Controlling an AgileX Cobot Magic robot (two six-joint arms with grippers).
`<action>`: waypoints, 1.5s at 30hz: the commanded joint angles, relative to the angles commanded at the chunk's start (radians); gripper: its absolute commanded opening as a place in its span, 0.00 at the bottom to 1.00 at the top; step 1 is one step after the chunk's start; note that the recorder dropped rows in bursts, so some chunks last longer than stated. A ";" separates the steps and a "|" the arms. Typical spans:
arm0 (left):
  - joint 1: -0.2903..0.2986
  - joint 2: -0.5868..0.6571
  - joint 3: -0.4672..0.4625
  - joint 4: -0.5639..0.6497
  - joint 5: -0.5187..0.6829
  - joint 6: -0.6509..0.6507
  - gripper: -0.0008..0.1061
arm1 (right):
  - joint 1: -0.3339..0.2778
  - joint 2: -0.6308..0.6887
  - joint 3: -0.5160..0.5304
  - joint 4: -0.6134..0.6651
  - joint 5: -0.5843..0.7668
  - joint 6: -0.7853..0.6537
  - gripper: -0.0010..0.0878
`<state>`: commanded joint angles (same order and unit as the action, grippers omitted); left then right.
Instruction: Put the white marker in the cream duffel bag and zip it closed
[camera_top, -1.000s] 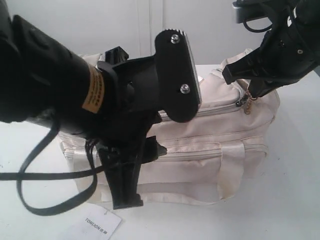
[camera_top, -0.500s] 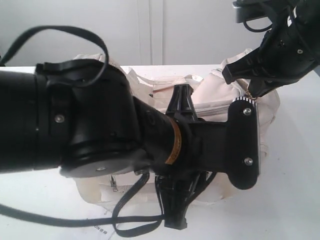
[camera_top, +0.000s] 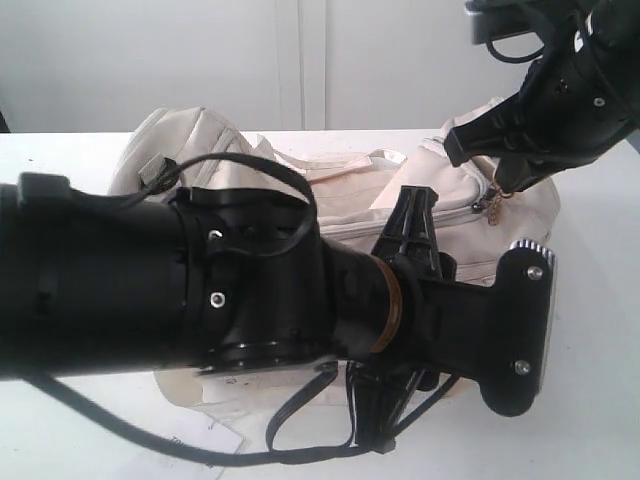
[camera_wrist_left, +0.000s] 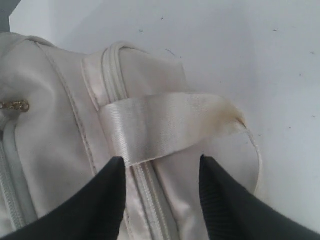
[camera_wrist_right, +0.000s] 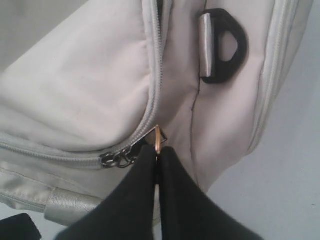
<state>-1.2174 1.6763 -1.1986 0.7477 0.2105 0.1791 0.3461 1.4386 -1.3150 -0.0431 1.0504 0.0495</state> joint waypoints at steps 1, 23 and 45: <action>0.000 0.005 0.000 0.010 0.000 0.000 0.48 | 0.000 0.000 0.000 0.000 0.000 0.000 0.01; -0.002 0.007 -0.055 0.136 0.041 -0.201 0.48 | 0.000 0.000 0.000 0.000 -0.003 0.000 0.01; 0.000 0.122 -0.081 0.221 0.106 -0.253 0.01 | 0.000 0.000 0.002 -0.002 -0.045 0.000 0.01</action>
<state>-1.2177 1.7982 -1.2796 0.9690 0.3166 -0.0738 0.3461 1.4386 -1.3134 -0.0450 1.0051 0.0495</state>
